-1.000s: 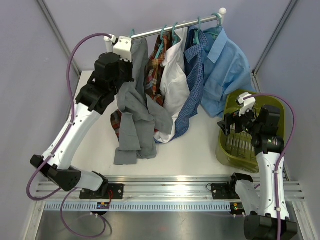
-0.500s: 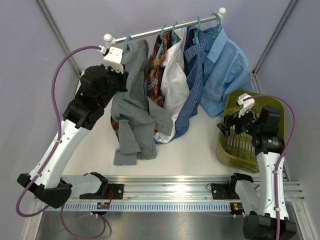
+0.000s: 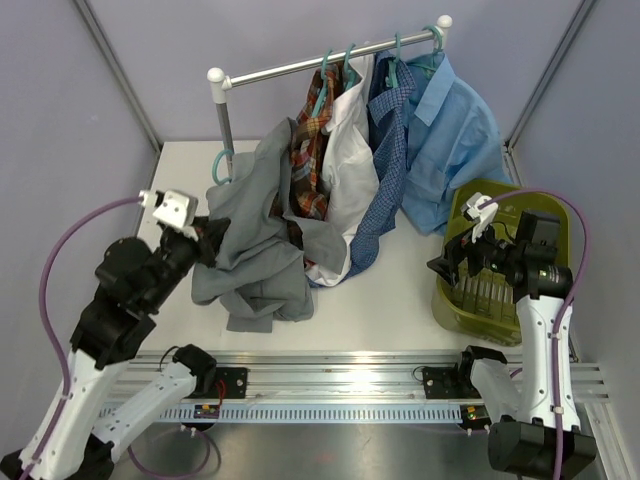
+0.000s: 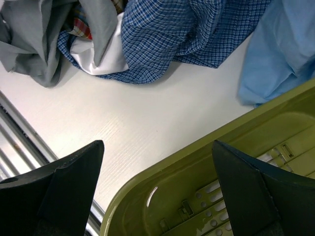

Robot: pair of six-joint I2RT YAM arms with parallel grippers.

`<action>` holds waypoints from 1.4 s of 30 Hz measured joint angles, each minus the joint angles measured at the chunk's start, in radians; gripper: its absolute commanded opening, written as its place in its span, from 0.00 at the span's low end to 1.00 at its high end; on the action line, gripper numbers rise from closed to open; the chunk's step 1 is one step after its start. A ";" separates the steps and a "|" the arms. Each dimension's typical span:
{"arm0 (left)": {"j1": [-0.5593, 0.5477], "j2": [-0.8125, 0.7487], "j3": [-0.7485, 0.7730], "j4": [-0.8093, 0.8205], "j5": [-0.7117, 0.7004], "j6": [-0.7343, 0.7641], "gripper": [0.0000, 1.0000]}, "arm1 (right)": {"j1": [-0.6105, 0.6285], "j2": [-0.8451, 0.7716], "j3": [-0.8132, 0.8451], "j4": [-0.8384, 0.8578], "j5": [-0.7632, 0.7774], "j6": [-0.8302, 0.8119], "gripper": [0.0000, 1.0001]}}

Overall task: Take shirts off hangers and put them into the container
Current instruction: Grab a hanger with a shirt on it with the left arm, then pass the hanger from the left arm to the right

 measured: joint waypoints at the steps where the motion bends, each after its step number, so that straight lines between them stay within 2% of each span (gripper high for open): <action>1: 0.000 -0.046 -0.029 -0.004 0.026 0.002 0.00 | 0.000 0.010 0.018 -0.030 -0.013 -0.023 0.99; 5: 0.000 -0.210 -0.097 -0.050 0.113 0.008 0.00 | 0.000 0.046 0.107 -0.149 -0.059 -0.122 0.99; 10: 0.000 -0.339 -0.107 -0.069 0.238 0.039 0.00 | 0.000 0.095 0.242 -0.328 -0.138 -0.252 0.99; 16: 0.000 -0.389 -0.088 -0.075 0.411 0.048 0.00 | 0.000 0.138 0.399 -0.499 -0.239 -0.407 0.99; 20: 0.000 -0.326 -0.047 -0.065 0.554 0.030 0.00 | 0.002 0.151 0.525 -0.537 -0.306 -0.492 0.99; 24: 0.000 -0.202 -0.045 0.015 0.701 -0.015 0.00 | 0.013 0.165 0.640 -0.546 -0.368 -0.542 0.99; 31: -0.008 0.045 -0.177 0.241 0.872 -0.124 0.00 | 0.051 0.179 0.682 -0.549 -0.430 -0.565 0.99; 36: -0.071 0.162 -0.221 0.307 0.895 -0.119 0.00 | 0.116 0.195 0.658 -0.549 -0.435 -0.563 0.99; 42: -0.226 0.202 -0.216 0.262 0.818 0.089 0.00 | 0.303 0.245 0.581 -0.551 -0.404 -0.558 0.96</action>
